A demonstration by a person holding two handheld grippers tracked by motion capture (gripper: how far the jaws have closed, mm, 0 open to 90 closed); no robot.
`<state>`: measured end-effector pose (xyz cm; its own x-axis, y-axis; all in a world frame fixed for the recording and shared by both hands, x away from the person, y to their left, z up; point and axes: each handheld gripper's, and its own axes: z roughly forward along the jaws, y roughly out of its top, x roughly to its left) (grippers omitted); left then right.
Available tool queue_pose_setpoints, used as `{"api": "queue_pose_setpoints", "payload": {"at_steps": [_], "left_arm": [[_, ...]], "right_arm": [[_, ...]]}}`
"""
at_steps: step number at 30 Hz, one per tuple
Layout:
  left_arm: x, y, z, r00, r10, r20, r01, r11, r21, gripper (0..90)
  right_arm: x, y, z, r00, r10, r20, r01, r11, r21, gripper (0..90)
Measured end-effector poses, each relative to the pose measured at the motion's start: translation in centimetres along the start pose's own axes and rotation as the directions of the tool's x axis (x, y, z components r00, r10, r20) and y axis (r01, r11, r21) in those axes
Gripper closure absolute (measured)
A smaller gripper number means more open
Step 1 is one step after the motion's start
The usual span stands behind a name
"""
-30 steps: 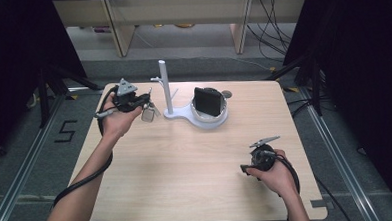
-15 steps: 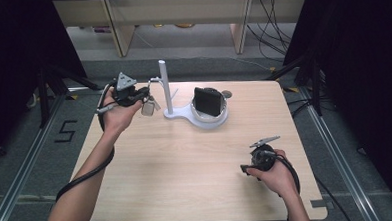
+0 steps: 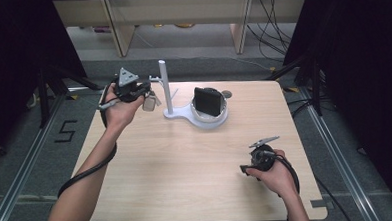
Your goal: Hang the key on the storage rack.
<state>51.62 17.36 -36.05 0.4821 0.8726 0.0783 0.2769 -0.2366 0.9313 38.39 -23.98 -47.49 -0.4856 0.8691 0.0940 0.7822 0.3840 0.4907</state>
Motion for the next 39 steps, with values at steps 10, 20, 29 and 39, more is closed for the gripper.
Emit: {"api": "queue_pose_setpoints", "payload": {"at_steps": [10, 20, 29, 39], "left_arm": [[-0.5, 0.0, 0.3, 1.0, 0.003, -0.006, -0.003, 1.0, -0.002, 85.4], [-0.8, 0.0, 0.8, 1.0, 0.003, -0.003, -0.003, 1.0, -0.001, 85.3], [-0.9, -0.3, 1.3, 1.0, -0.003, 0.001, 0.003, 1.0, 0.003, 85.3], [-0.9, -0.6, 1.9, 1.0, -0.006, 0.007, 0.006, 0.9999, 0.01, 85.1]], "right_arm": [[-0.2, -0.1, 0.3, 1.0, -0.007, -0.005, 0.007, 1.0, 0.003, 45.2], [-0.2, -0.1, 0.2, 1.0, -0.007, -0.005, 0.007, 1.0, 0.004, 45.2], [-0.2, -0.1, 0.2, 1.0, -0.007, -0.005, 0.007, 1.0, 0.004, 45.2], [-0.2, -0.1, 0.2, 0.9999, -0.008, -0.007, 0.008, 1.0, -0.003, 45.1]]}}
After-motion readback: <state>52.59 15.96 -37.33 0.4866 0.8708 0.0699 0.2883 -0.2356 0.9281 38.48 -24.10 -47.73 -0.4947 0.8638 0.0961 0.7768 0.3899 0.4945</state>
